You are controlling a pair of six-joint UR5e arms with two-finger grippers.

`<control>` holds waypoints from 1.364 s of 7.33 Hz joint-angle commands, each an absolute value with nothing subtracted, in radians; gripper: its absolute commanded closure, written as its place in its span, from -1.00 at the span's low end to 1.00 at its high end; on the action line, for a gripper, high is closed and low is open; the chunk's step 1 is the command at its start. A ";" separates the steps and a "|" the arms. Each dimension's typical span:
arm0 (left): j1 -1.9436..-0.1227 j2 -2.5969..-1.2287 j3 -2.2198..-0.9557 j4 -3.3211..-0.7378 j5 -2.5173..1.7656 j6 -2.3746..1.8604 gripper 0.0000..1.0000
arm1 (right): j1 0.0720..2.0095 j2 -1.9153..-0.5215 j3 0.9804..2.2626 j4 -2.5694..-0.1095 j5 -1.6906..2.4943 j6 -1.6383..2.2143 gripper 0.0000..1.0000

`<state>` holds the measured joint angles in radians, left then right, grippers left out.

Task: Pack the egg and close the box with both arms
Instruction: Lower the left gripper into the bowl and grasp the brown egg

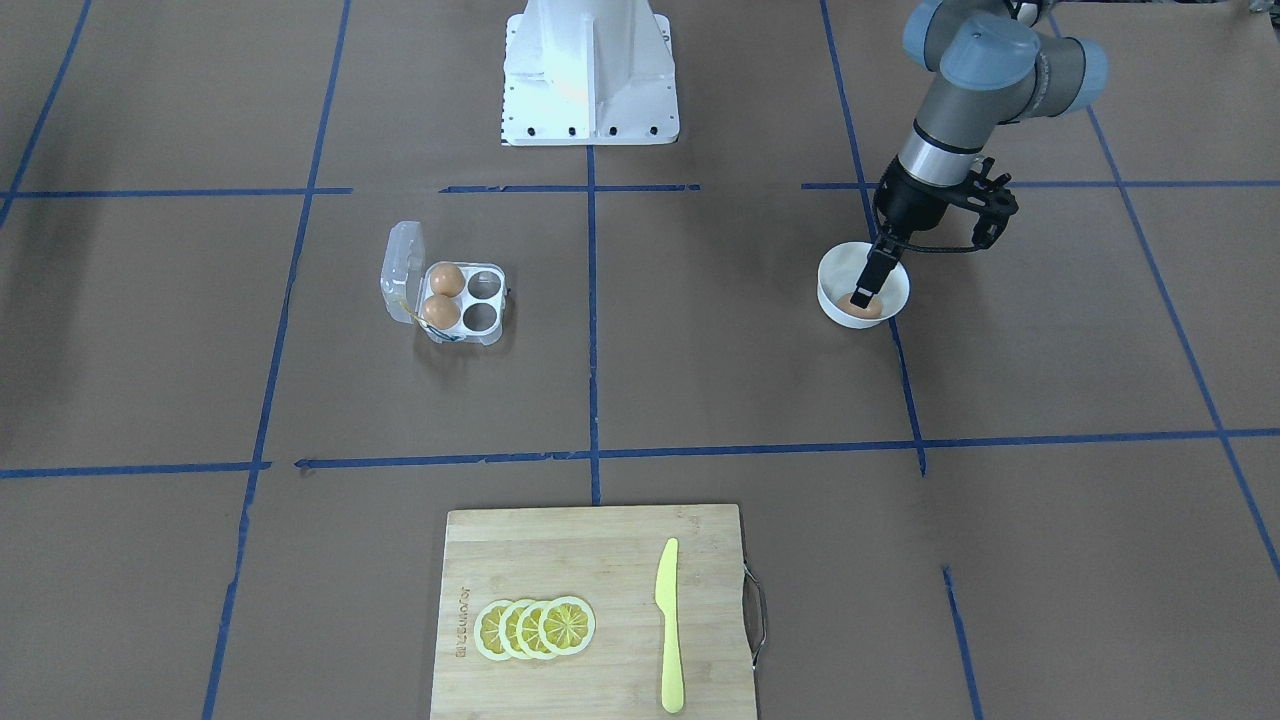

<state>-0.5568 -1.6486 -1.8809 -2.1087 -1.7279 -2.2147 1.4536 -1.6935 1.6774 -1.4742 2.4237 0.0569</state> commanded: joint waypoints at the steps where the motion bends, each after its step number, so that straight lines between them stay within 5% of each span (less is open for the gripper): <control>1: -0.557 -1.657 -1.876 -2.098 -1.727 -2.210 -0.53 | 1.451 -1.694 1.672 -1.474 2.424 0.057 -1.00; 10: -0.549 -1.628 -1.876 -2.097 -1.736 -2.217 -0.30 | 1.451 -1.694 1.666 -1.476 2.433 0.060 -1.00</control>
<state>-0.5502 -1.6263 -1.8805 -2.0969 -1.7361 -2.2164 1.4511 -1.6935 1.6663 -1.4744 2.4322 0.0598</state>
